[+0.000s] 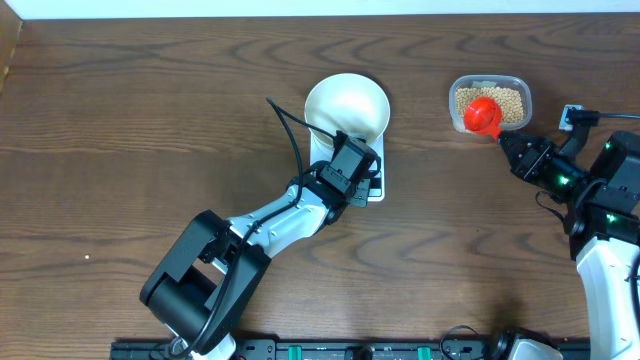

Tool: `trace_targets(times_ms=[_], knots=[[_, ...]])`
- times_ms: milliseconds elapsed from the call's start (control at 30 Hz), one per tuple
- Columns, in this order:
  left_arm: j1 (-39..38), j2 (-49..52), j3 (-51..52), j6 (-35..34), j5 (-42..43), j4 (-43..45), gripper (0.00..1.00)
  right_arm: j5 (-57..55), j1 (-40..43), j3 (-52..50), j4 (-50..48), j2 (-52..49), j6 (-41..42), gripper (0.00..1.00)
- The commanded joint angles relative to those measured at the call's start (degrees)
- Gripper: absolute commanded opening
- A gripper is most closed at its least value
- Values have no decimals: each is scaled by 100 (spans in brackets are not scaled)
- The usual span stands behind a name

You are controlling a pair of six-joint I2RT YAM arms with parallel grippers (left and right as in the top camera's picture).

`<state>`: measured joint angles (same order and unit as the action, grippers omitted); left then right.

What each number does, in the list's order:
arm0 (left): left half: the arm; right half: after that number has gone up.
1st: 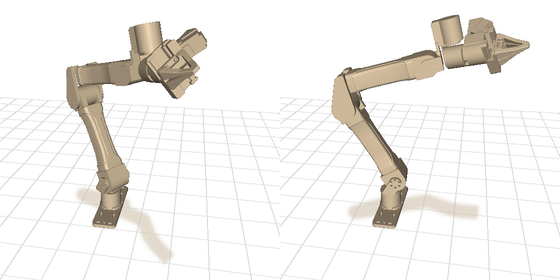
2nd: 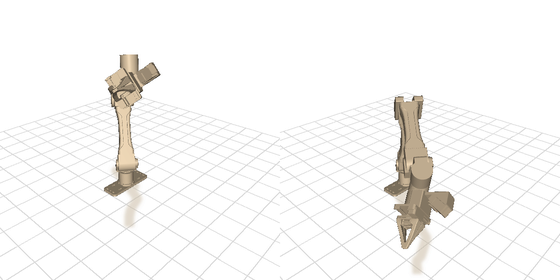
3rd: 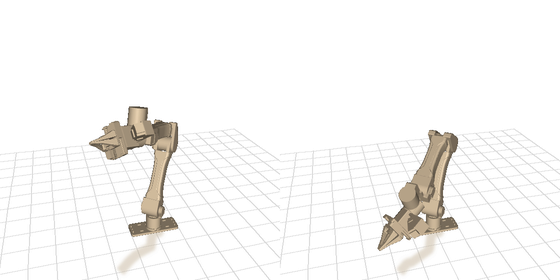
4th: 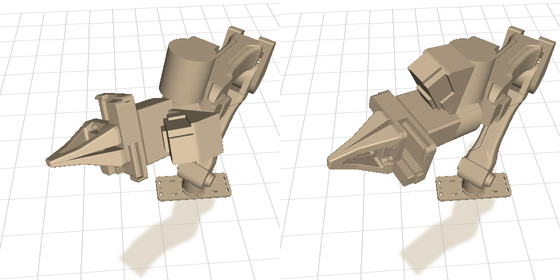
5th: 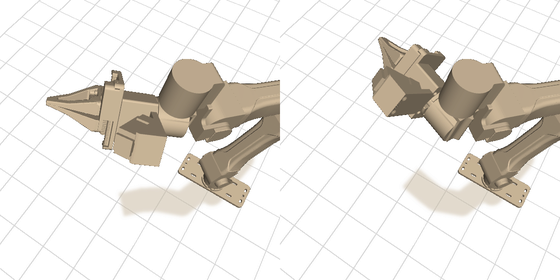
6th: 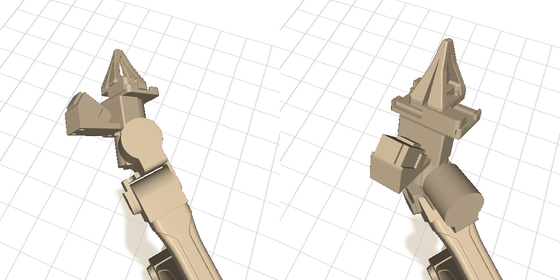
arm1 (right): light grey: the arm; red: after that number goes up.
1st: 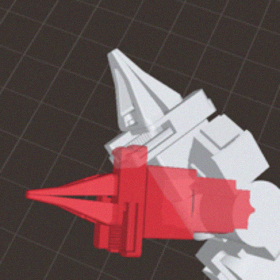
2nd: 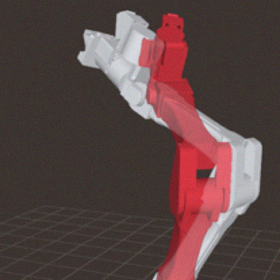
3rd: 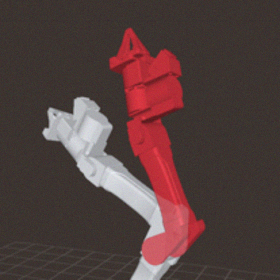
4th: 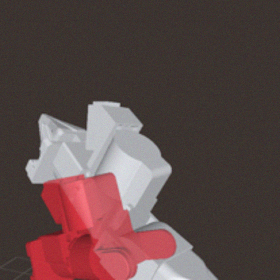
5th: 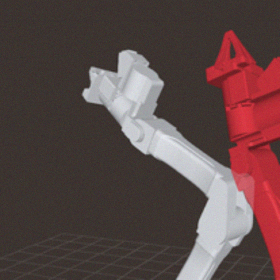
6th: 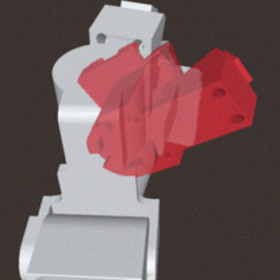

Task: Scoop item into bowl and weigh 50g on scale

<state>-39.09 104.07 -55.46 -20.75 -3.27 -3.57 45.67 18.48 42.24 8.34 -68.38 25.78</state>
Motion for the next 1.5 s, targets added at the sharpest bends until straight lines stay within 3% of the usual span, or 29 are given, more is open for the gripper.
trace_targets(times_ms=[0,733,1467], knots=[[2,85,61,17,149,-17,7,98,39,87,9,83,-122,1],[2,621,61,20,98,-114,7,101,39,87,28,83,-122,1],[2,619,61,15,-577,-669,8,103,39,87,52,83,-122,1]])
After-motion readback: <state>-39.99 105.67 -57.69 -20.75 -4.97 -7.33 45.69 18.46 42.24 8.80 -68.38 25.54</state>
